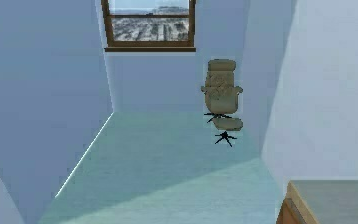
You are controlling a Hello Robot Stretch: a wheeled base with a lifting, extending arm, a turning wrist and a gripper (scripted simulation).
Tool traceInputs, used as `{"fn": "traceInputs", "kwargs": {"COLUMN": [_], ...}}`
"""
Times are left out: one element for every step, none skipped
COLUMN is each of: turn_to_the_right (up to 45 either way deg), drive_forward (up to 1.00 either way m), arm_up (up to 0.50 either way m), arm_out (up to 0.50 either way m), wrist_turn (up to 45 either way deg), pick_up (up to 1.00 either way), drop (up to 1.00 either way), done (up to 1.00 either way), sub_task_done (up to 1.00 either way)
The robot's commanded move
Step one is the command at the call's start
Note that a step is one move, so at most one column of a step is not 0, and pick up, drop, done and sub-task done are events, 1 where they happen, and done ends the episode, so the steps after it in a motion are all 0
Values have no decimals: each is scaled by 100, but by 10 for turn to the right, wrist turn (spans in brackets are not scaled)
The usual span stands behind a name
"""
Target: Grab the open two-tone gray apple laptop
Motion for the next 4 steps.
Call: {"fn": "traceInputs", "kwargs": {"turn_to_the_right": [0,0,0,0], "drive_forward": [0,0,0,0], "arm_up": [50,38,0,0], "arm_out": [0,0,20,0], "wrist_turn": [0,0,0,450], "pick_up": [0,0,0,0], "drop": [0,0,0,0], "done": [0,0,0,0], "sub_task_done": [0,0,0,0]}}
